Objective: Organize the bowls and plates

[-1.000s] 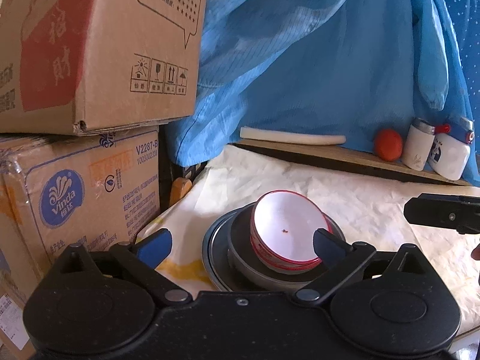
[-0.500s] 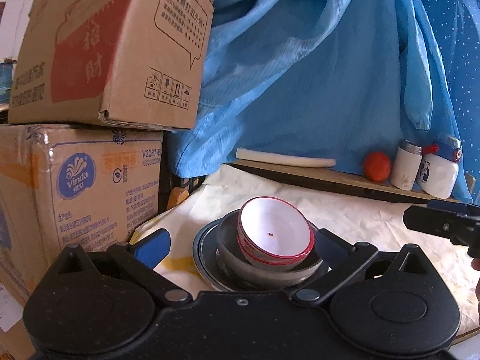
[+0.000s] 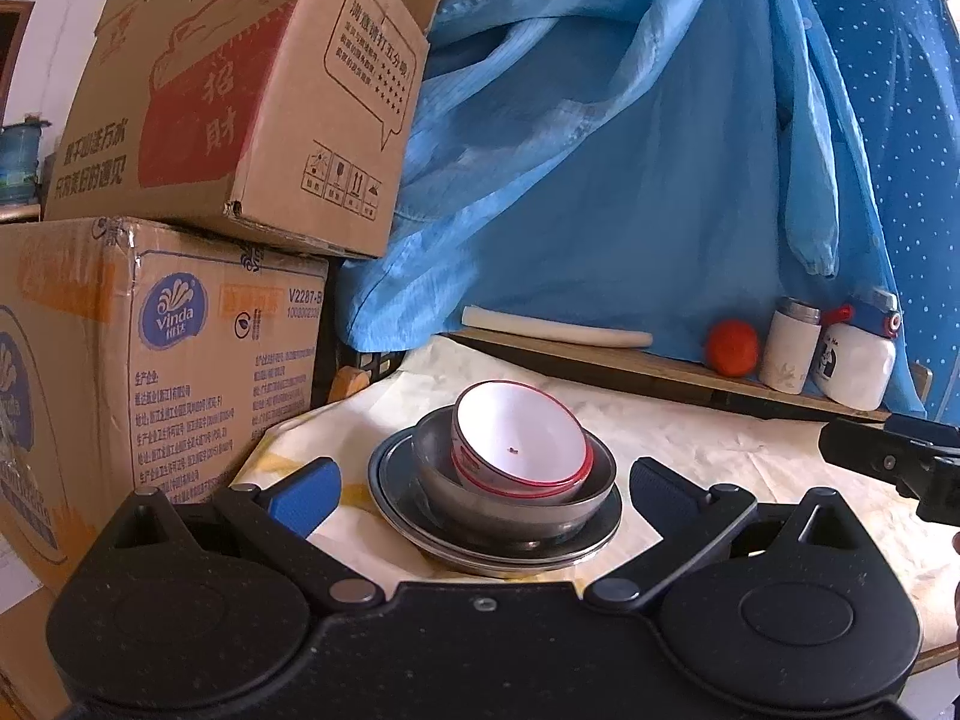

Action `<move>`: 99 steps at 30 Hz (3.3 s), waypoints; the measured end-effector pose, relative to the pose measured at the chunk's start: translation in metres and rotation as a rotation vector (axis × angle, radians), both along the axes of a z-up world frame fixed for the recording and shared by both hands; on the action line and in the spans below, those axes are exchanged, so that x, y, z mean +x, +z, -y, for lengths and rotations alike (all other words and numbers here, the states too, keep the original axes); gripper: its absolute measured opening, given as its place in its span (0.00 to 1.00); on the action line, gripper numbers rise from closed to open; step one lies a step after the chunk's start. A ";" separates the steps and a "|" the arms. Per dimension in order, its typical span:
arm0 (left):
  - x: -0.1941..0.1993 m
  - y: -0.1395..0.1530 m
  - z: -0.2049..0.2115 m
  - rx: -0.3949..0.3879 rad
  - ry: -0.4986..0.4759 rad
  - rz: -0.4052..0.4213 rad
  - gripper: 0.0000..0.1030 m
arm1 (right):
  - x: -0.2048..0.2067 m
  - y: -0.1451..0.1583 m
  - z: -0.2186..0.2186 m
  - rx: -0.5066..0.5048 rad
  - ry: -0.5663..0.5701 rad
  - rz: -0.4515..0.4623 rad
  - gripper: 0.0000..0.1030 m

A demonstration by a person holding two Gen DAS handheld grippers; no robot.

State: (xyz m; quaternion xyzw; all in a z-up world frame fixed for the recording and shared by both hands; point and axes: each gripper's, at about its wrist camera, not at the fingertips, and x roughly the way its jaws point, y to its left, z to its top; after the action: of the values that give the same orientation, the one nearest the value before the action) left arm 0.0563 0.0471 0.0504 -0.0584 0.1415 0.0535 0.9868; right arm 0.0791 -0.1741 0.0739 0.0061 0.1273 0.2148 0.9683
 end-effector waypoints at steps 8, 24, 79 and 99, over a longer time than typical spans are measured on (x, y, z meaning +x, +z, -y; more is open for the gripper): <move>-0.012 -0.011 0.007 0.004 0.001 0.046 0.99 | -0.010 -0.019 0.008 0.002 -0.079 -0.024 1.00; -0.017 -0.036 0.014 -0.019 0.001 0.033 0.99 | -0.019 -0.037 0.009 -0.005 -0.136 -0.024 1.00; -0.020 -0.057 0.025 0.009 0.007 0.000 0.99 | -0.029 -0.072 0.016 0.014 -0.169 -0.039 1.00; -0.020 -0.061 0.021 0.003 0.024 -0.004 0.99 | -0.028 -0.072 0.015 0.008 -0.171 -0.048 1.00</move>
State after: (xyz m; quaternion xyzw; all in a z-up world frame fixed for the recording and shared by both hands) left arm 0.0361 0.0266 -0.0105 -0.0582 0.1429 0.0656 0.9858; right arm 0.0509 -0.1895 0.0019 0.0261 0.1484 0.1317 0.9798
